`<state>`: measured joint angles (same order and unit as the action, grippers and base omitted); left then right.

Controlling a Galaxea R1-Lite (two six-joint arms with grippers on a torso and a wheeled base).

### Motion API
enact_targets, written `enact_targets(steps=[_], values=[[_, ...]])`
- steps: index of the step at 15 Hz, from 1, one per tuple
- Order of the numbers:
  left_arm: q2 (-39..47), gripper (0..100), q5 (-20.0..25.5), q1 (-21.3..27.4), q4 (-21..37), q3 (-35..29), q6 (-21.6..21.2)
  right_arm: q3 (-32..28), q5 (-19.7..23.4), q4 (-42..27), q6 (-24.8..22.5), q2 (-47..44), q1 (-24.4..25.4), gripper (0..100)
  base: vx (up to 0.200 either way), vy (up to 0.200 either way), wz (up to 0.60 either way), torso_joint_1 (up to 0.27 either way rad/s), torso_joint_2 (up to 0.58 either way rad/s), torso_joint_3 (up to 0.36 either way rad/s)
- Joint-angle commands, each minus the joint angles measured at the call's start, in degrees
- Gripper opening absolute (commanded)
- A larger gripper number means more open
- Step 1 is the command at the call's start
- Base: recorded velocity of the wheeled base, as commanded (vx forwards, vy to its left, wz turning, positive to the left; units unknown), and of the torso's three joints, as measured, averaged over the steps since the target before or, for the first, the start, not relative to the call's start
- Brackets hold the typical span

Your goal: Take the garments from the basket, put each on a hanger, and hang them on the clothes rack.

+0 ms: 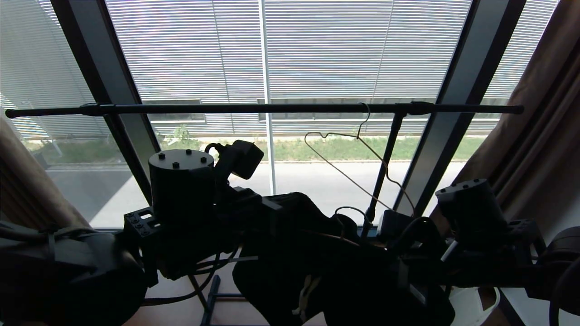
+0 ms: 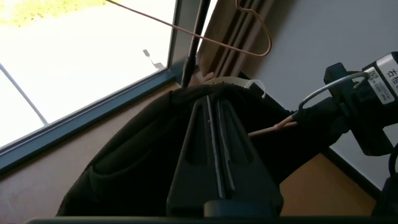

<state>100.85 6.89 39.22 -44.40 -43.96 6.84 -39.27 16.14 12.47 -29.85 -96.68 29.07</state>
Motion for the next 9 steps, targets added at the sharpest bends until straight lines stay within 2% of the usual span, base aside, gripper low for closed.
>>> enact_targets(steps=[1,2,3,4,6,9], values=[[0.05,0,-0.65,0.86,0.54,-0.25,-0.51,0.24,0.03,1.42,0.68,0.36,0.28,0,0.000,0.000,0.00,0.000,0.00,0.000],[0.05,0,-1.17,1.30,1.16,-0.34,-0.77,0.51,0.12,2.65,1.99,0.36,0.46,0,0.000,0.000,0.00,0.000,0.00,0.000],[0.22,0,-1.61,2.00,1.68,-1.04,-0.77,0.95,0.12,4.58,6.04,0.36,1.95,0,0.000,0.000,0.00,0.000,0.00,0.000],[0.31,0,-1.70,2.62,2.03,-1.13,-0.77,1.03,0.03,6.07,7.97,0.09,2.21,0,0.000,0.000,0.00,0.000,0.00,0.000],[0.13,0,-1.70,3.50,2.21,-1.22,-0.77,1.47,0.12,7.30,8.41,0.00,2.21,0,0.000,0.000,0.00,0.000,0.00,0.000],[0.05,0,-3.02,3.67,2.21,-0.69,-1.83,2.79,0.30,12.67,10.17,-0.88,2.21,0,0.000,0.000,0.00,0.000,0.00,0.000]])
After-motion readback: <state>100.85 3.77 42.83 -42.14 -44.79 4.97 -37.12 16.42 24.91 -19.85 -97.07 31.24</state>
